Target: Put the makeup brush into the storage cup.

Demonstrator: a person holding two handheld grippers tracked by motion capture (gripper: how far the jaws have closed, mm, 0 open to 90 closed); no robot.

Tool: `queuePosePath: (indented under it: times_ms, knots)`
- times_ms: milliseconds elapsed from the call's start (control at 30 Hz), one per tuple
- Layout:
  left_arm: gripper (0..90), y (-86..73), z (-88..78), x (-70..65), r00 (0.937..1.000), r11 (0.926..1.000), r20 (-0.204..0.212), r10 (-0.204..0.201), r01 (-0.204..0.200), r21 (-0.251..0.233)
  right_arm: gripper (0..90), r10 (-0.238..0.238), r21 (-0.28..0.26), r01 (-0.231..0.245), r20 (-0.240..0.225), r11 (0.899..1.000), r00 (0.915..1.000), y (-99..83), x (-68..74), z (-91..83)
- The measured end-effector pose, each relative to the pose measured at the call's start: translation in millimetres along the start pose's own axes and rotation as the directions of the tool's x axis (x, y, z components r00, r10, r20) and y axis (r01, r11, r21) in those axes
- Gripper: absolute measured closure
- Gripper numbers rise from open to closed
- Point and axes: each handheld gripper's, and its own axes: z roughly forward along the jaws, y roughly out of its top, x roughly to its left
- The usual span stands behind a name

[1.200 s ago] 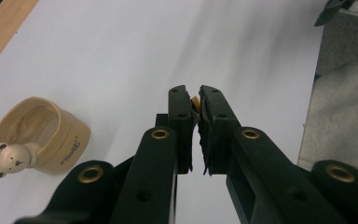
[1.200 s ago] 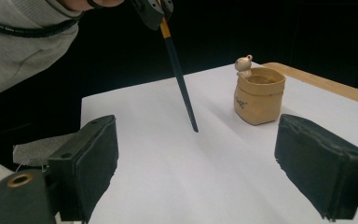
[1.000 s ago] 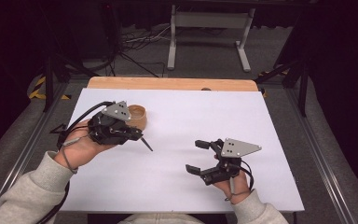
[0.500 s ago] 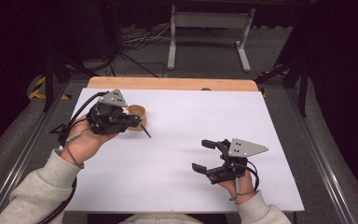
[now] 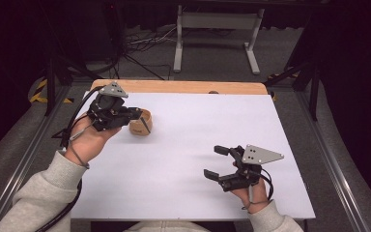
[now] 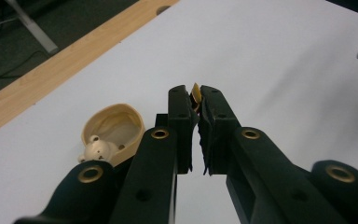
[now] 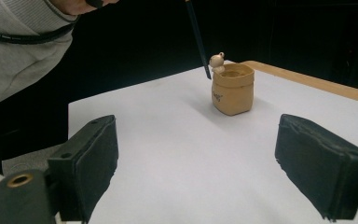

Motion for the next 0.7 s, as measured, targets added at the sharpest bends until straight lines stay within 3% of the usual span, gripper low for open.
queuePosePath:
  times_ms: [300,700]
  knots:
    - [83.6,3.8,5.2,4.8,0.9973,0.9978,-0.057,-0.047,0.045,-0.048,13.6,0.004,0.000,-0.004,0.007,1.000,1.0000,-1.9,-0.6,-4.4]
    - [83.6,5.7,7.5,14.4,0.9856,0.9900,-0.116,-0.123,0.114,-0.084,13.5,0.012,0.001,-0.012,0.011,1.000,0.9999,-4.1,-1.5,-7.1]
